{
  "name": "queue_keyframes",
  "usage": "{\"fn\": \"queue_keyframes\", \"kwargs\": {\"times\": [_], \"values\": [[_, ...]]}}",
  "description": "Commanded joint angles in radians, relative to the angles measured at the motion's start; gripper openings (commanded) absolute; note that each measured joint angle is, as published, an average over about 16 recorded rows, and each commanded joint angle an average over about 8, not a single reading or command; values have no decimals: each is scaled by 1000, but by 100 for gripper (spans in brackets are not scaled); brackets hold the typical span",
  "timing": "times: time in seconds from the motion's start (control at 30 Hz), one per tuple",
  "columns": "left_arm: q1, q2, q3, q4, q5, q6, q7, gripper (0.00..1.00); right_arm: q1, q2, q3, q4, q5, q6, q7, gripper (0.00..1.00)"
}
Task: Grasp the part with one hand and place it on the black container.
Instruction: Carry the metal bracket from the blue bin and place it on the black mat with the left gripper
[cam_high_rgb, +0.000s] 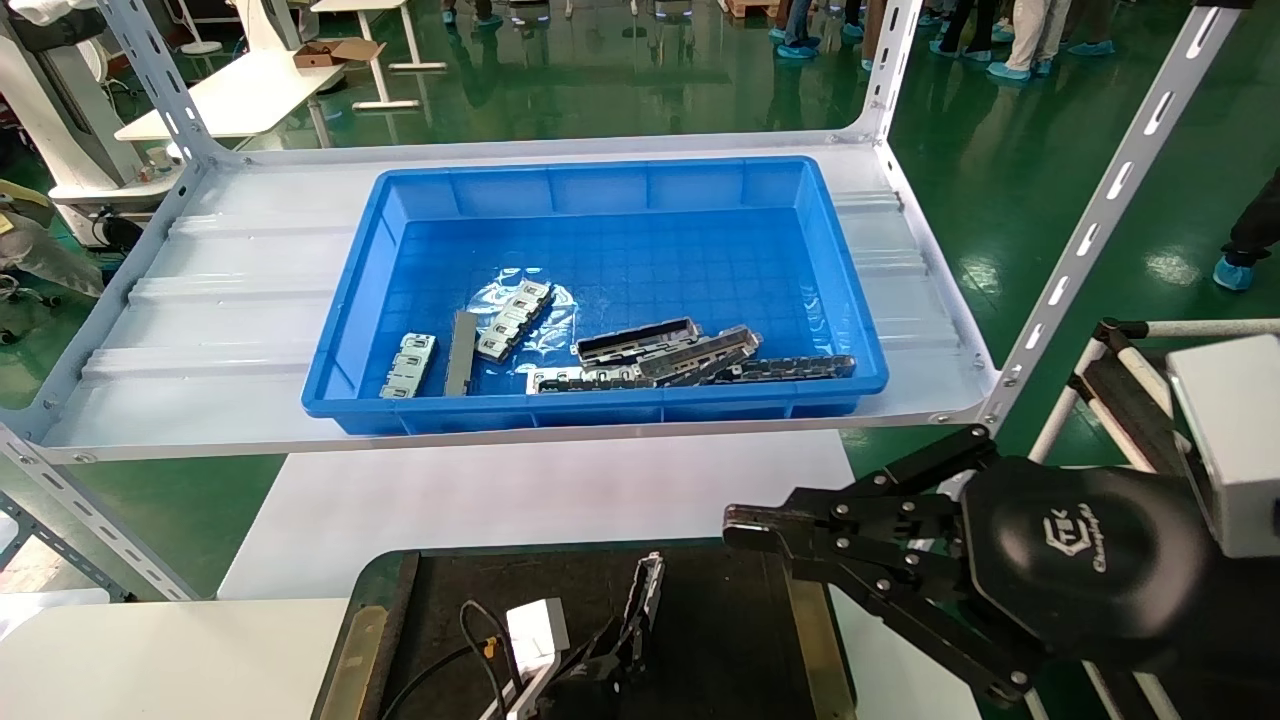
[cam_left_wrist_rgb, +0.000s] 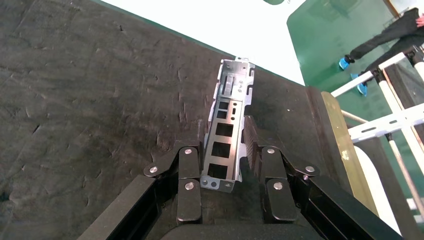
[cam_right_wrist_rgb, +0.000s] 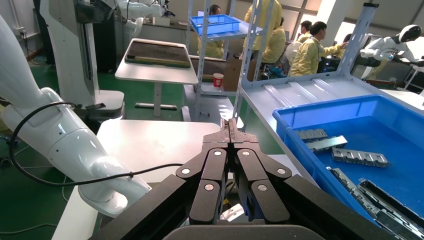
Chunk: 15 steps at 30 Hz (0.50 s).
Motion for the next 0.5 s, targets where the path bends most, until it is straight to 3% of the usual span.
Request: {"fn": "queue_keyframes", "kwargs": {"times": [0.03,0.27,0.33,0.4,0.5], "values": [[-8,0,22,3,-1,-20,-29,0,0,0,0,0,0,0,0,0],[-34,1,104,10,1,-86,-138,0,0,0,0,0,0,0,0,0],[-41,1,129,12,4,-102,-166,0,0,0,0,0,0,0,0,5],[-49,1,152,14,8,-118,-193,3,0,0,0,0,0,0,0,27],[-59,0,185,14,17,-139,-232,23,0,0,0,0,0,0,0,65]]}}
